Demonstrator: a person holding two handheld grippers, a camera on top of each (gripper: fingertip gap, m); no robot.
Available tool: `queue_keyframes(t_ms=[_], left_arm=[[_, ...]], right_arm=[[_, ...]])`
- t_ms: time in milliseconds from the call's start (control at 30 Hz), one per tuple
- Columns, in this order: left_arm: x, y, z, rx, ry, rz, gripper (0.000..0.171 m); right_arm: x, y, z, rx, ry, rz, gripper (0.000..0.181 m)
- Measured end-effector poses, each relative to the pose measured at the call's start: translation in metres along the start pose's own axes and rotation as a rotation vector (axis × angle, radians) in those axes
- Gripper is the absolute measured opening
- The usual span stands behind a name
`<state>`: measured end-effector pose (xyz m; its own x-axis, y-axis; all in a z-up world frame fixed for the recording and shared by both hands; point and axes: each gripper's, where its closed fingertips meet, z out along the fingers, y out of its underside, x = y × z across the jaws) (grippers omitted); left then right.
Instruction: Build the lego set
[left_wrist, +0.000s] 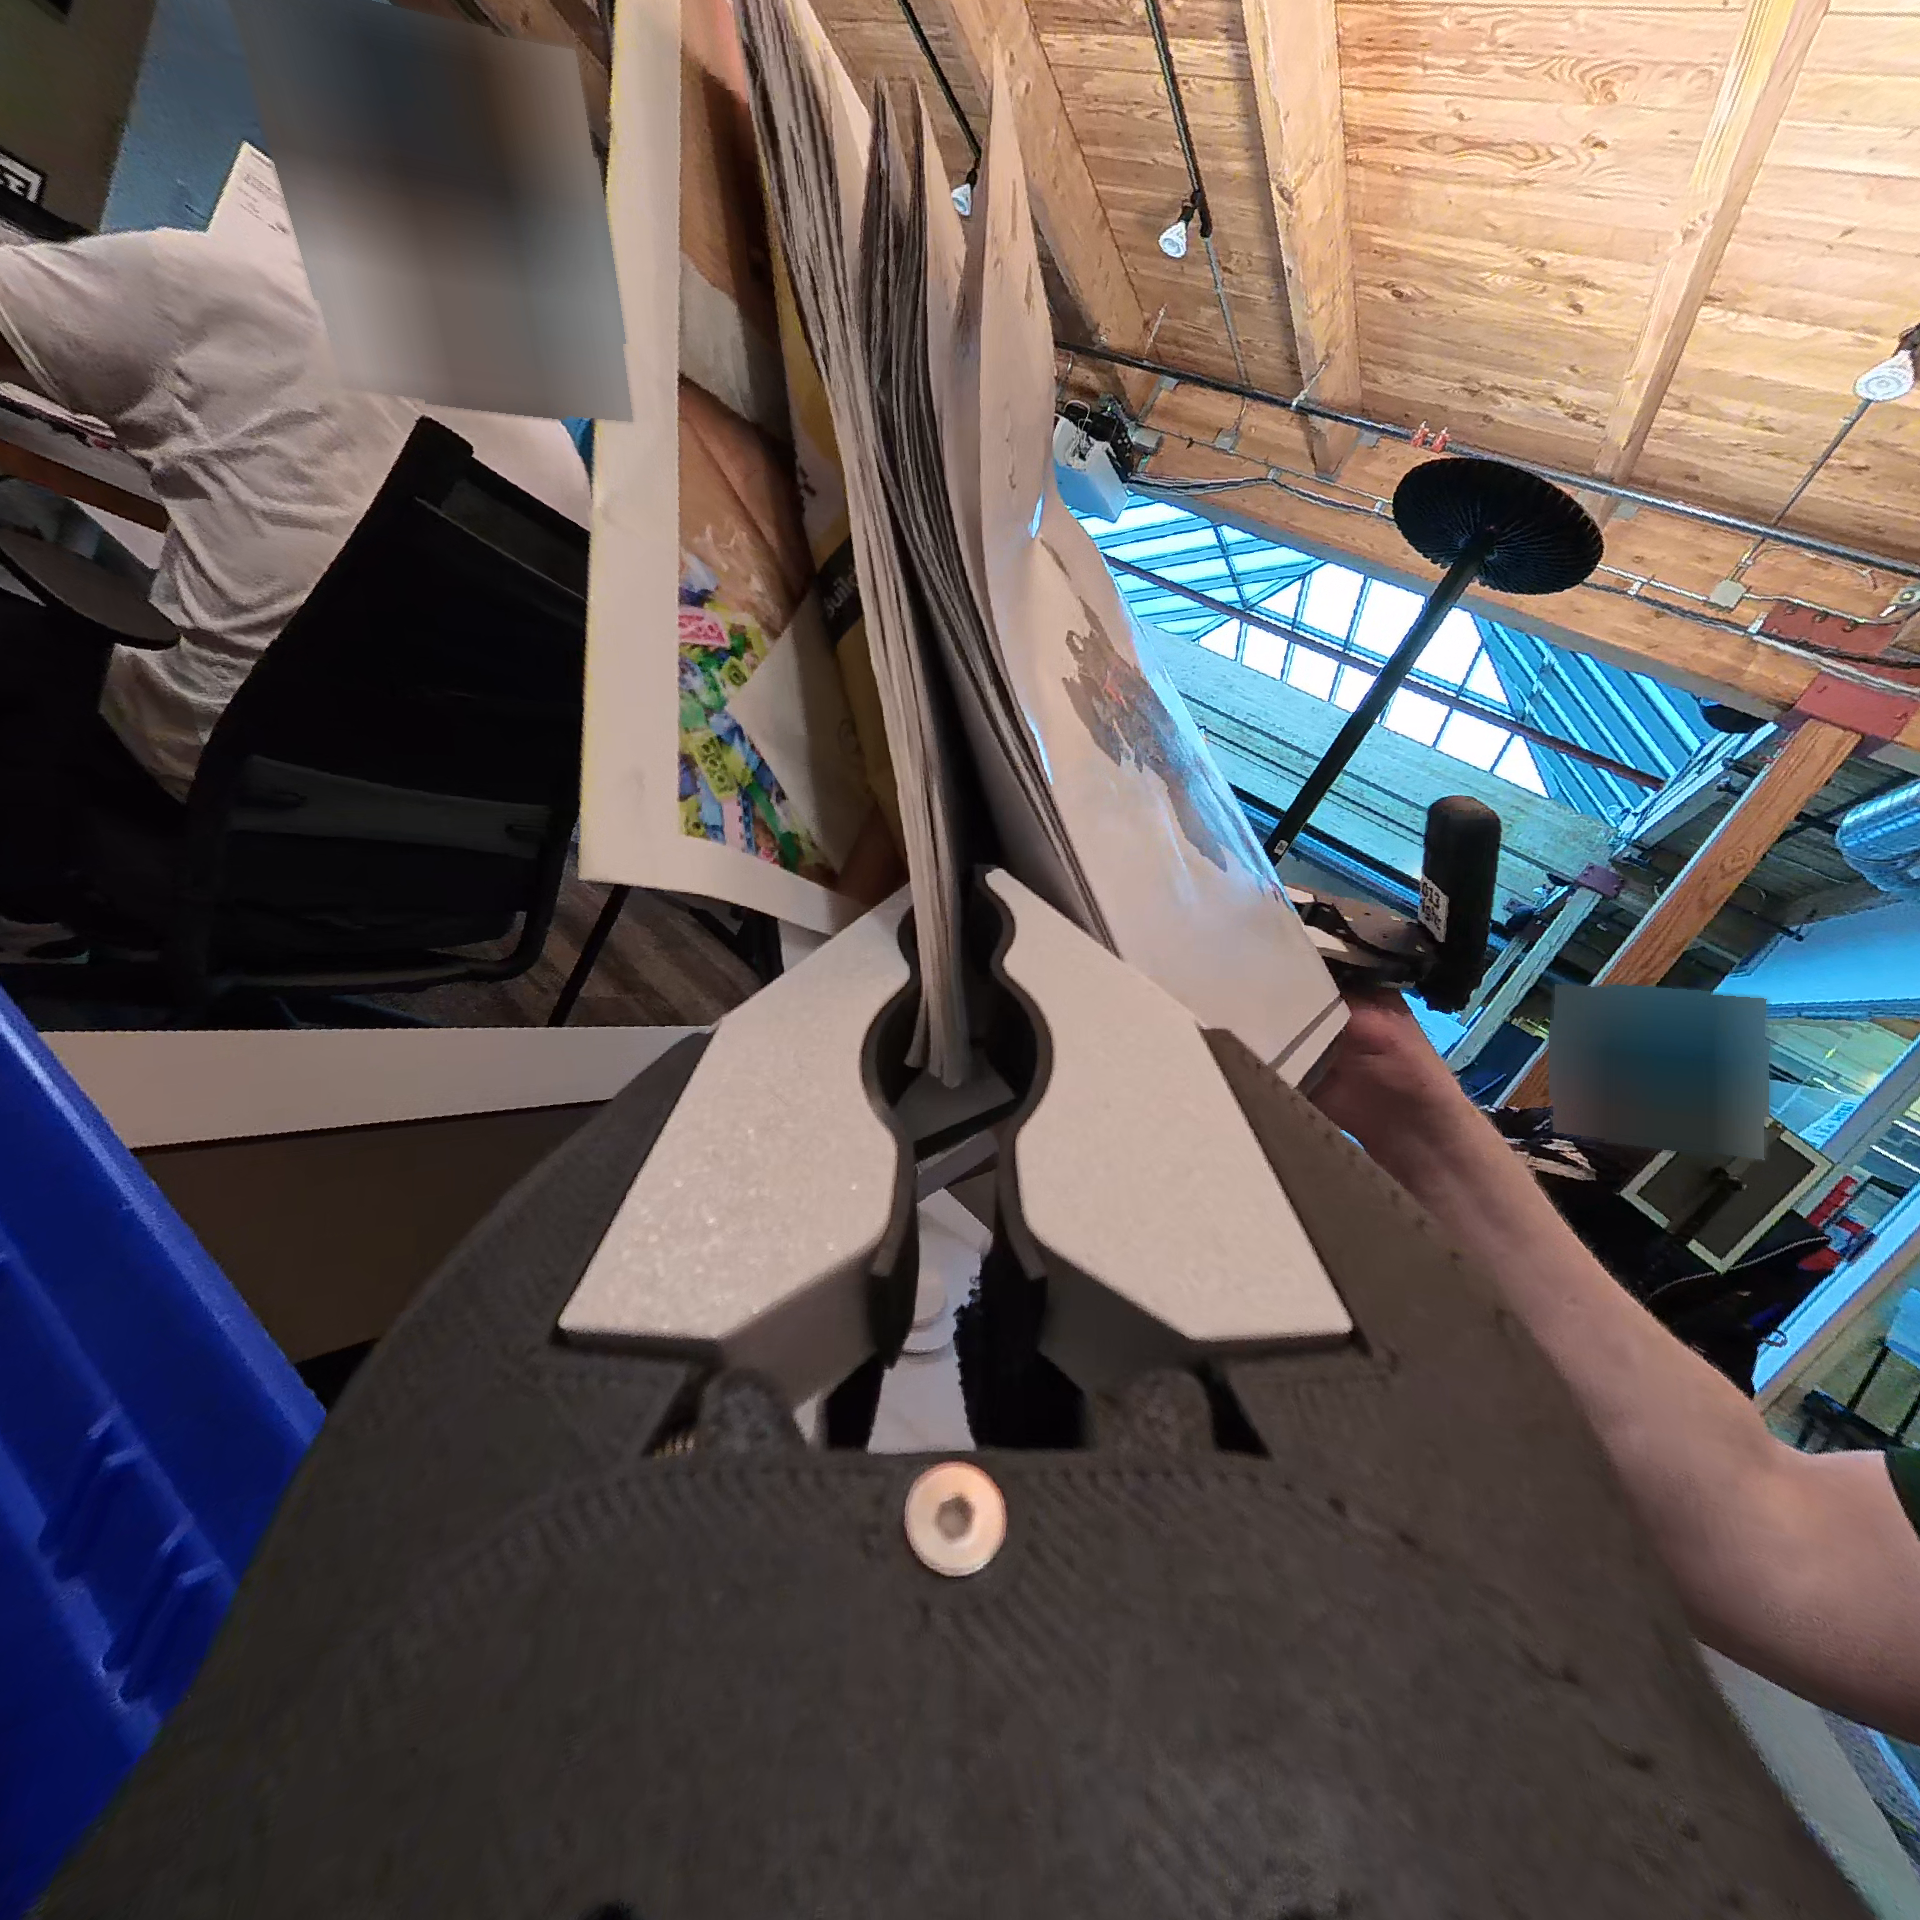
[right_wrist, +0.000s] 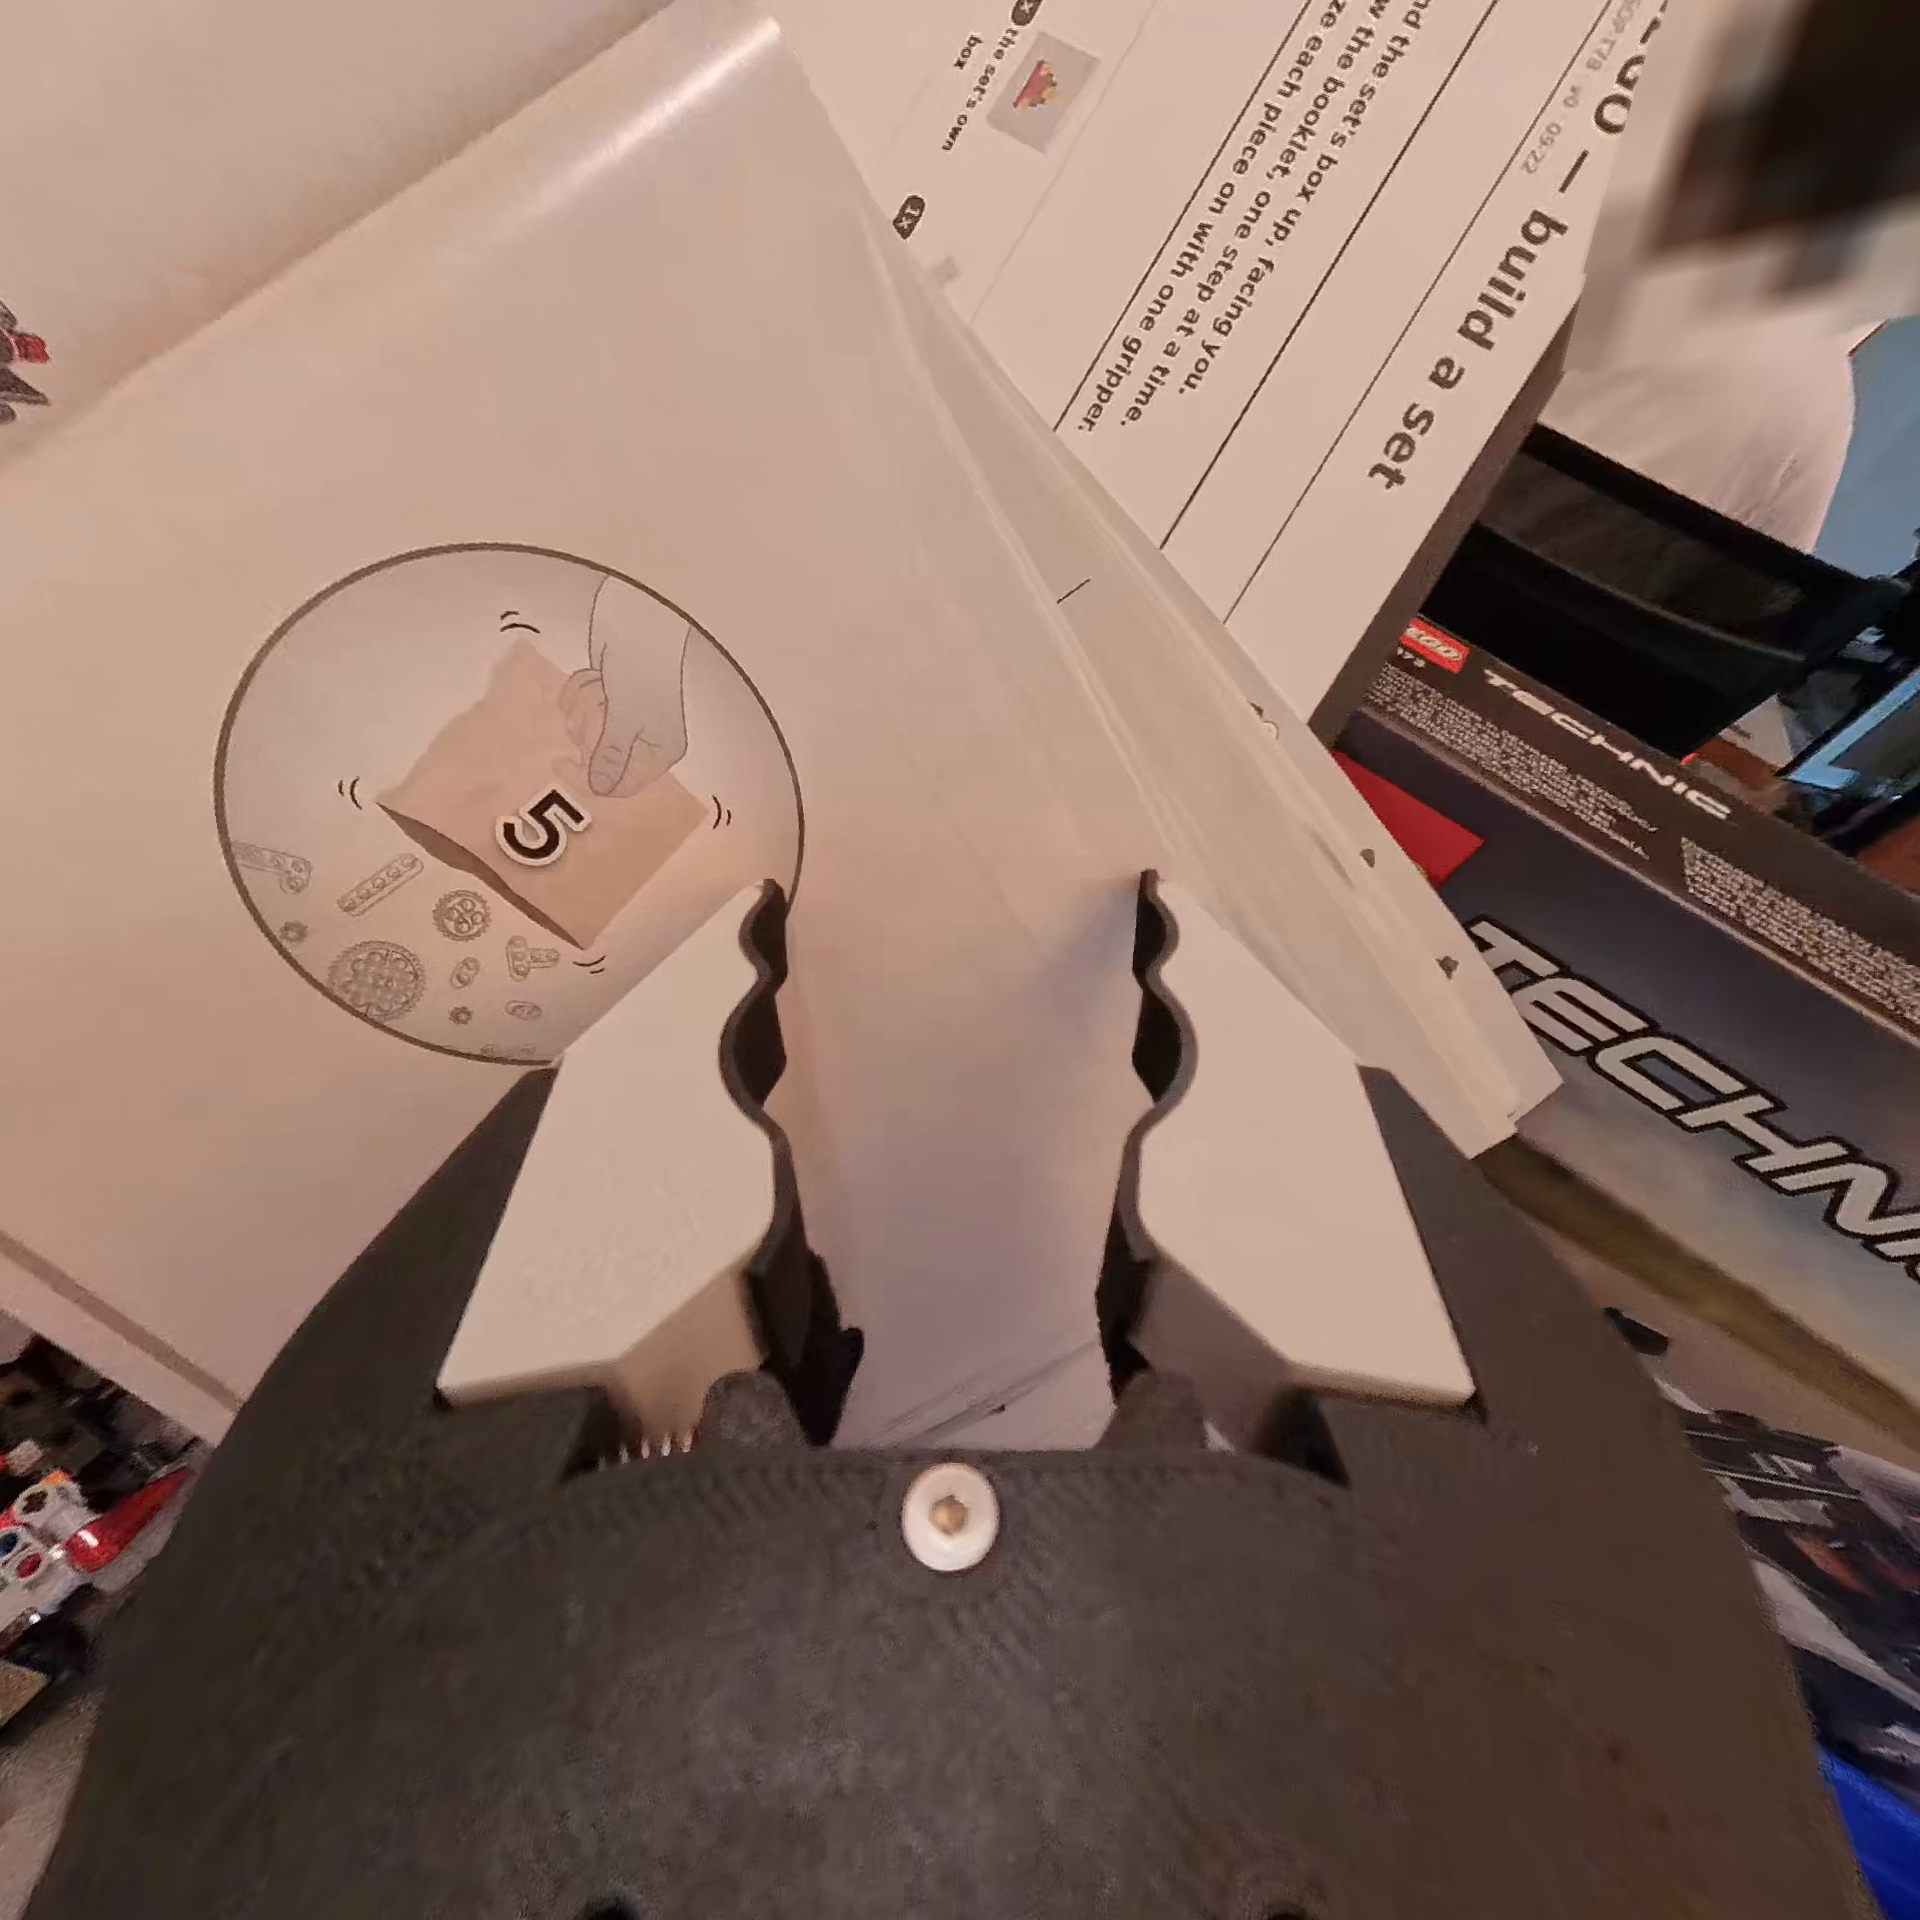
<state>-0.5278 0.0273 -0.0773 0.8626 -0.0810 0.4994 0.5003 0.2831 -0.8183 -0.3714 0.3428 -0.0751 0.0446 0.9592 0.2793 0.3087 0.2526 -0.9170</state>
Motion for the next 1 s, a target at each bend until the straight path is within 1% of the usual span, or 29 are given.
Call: queue_keyframes(t_ms=[67, 133, 333, 400, 467, 600, 700, 800, 933, 1000], left_arm=[[0.000, 0.000, 0.000, 0.001, 0.000, -0.001, 0.001], [-0.001, 0.001, 0.000, -0.002, -0.001, 0.000, 0.001], [0.000, 0.000, 0.000, -0.005, -0.003, 0.005, 0.001], [0.000, 0.000, 0.000, -0.005, -0.001, 0.003, 0.001], [0.000, 0.001, 0.000, -0.009, 0.000, 0.004, 0.001], [0.000, 0.001, 0.000, -0.009, 0.002, 0.003, 0.001], [0.000, 0.001, 0.000, -0.009, 0.003, 0.002, 0.001], [0.000, 0.000, 0.000, -0.008, 0.003, 0.001, 0.001], [0.000, 0.000, 0.000, -0.009, 0.002, 0.001, 0.001], [0.000, 0.000, 0.000, -0.007, 0.003, 0.001, 0.001]], right_arm=[[-0.001, 0.000, 0.001, -0.001, 0.012, -0.021, 0.061], [-0.002, -0.001, 0.001, -0.001, 0.027, -0.047, 0.048], [-0.009, -0.002, 0.002, -0.012, 0.032, -0.093, 0.031], [-0.012, -0.003, 0.001, -0.022, 0.024, -0.118, 0.009], [-0.017, -0.003, 0.000, -0.030, 0.005, -0.125, 0.001], [-0.026, -0.013, -0.006, -0.010, -0.041, -0.108, 0.000], [-0.038, -0.026, -0.014, 0.035, -0.132, -0.043, 0.000], [-0.052, -0.047, -0.025, 0.115, -0.263, 0.065, 0.000], [-0.067, -0.074, -0.037, 0.191, -0.374, 0.142, 0.000], [-0.081, -0.090, -0.040, 0.228, -0.428, 0.166, 0.000]])
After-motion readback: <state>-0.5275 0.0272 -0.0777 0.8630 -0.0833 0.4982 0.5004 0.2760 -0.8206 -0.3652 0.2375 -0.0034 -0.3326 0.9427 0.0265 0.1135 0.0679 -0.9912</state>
